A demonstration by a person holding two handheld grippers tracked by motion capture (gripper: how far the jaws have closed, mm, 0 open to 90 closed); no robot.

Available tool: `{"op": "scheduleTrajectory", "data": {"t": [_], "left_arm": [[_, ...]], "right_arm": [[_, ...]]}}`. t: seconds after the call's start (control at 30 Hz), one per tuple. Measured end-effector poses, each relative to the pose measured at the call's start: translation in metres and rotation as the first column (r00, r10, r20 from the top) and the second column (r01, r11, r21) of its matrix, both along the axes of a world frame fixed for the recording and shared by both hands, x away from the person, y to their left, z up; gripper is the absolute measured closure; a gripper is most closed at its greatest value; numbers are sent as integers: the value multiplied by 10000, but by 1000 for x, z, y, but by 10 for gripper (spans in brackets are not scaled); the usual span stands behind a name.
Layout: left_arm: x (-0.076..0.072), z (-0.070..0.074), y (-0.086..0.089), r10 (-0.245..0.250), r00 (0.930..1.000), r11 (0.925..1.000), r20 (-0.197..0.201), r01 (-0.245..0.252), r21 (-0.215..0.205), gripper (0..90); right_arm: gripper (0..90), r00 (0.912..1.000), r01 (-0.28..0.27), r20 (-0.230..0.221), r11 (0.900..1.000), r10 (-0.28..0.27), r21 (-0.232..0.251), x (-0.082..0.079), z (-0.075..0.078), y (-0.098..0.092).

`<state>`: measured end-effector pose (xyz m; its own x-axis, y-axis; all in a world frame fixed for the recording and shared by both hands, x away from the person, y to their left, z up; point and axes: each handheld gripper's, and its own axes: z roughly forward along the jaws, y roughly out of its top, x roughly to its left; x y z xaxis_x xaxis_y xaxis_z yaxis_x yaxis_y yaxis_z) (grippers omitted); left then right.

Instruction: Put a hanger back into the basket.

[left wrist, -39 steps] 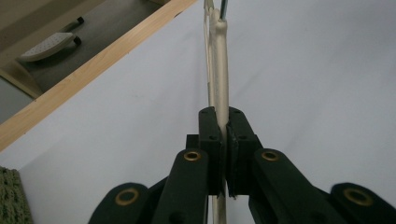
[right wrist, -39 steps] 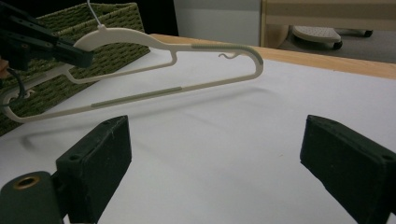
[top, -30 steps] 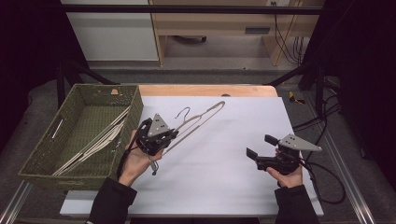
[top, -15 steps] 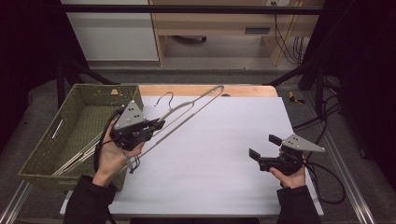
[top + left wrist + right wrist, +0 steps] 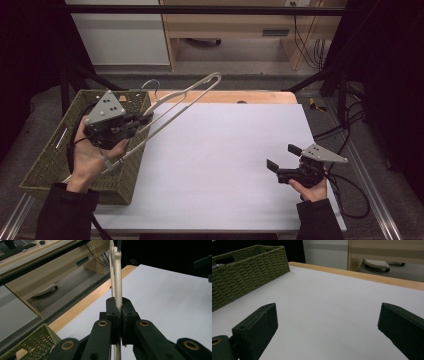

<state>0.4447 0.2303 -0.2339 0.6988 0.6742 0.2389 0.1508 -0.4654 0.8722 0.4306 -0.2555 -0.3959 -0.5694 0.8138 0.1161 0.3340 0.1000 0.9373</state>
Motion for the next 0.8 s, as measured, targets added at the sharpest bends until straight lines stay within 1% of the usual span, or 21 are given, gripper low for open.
{"op": "scheduleTrajectory", "data": {"t": [0.1,0.23,0.37,0.43,0.53,0.7,0.73,0.8], "left_arm": [[4,0,11,118,9999,9999,-6,-118,54,866],[8,-3,27,252,9997,9997,-29,-252,-36,867],[12,-5,46,555,9985,9985,-13,-555,39,866],[15,-7,58,775,9970,9970,-58,-775,-37,866],[17,-10,73,1068,9943,9943,-64,-1067,39,866],[20,-14,97,1421,9898,9898,-101,-1420,64,866],[21,-15,103,1506,9885,9886,-105,-1506,0,866],[22,-16,110,1591,9872,9873,-110,-1591,11,866]], "right_arm": [[33,10000,-11,34,10000,11,-14,0,0,0],[30,9999,-71,76,10000,71,-57,0,0,0],[30,9999,-127,71,9999,128,-108,0,-1,2],[30,9999,-135,63,9999,136,-100,0,-1,2],[30,9999,-123,56,9999,124,-94,1,-1,2],[31,9999,-167,14,9997,167,-182,1,-2,3],[31,9999,-139,22,9998,139,-168,1,-2,3],[31,9999,-151,18,9997,152,-182,1,-2,3]]}}
